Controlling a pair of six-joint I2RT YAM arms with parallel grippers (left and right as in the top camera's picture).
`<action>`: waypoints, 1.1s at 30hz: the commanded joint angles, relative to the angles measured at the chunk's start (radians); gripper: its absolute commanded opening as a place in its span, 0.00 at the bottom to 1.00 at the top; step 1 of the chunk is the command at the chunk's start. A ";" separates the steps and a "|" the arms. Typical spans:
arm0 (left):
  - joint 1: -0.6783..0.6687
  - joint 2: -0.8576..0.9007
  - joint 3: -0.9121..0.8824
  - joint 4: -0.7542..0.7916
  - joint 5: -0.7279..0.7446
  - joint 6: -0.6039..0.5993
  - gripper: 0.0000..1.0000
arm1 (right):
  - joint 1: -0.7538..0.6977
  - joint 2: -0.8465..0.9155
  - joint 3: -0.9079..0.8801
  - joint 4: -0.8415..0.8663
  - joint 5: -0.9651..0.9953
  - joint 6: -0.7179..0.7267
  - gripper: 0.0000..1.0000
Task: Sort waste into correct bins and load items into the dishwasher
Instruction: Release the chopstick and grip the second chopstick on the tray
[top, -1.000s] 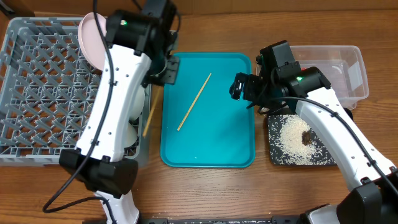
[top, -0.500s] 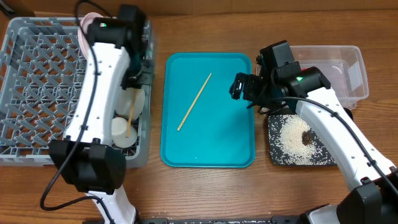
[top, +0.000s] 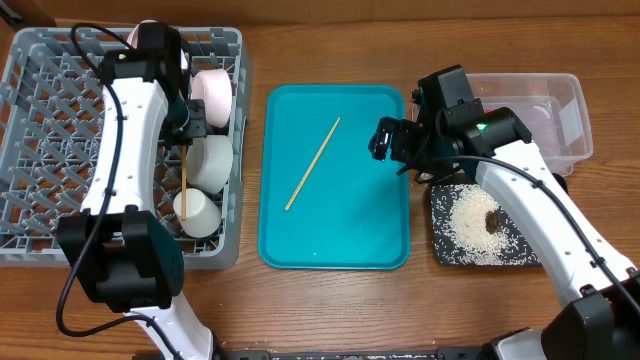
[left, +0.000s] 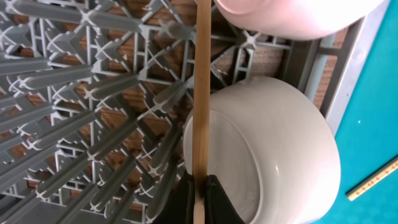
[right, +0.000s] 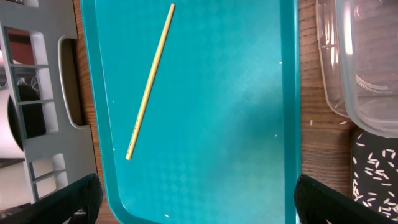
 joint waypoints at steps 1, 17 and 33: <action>-0.002 -0.026 -0.007 0.016 -0.008 0.060 0.05 | 0.004 -0.016 0.027 0.003 0.010 0.000 1.00; 0.035 -0.026 -0.007 0.045 -0.030 0.107 0.19 | 0.004 -0.016 0.027 0.003 0.010 0.001 1.00; -0.175 -0.026 0.066 -0.001 0.186 0.092 0.37 | 0.004 -0.016 0.027 0.003 0.010 0.000 1.00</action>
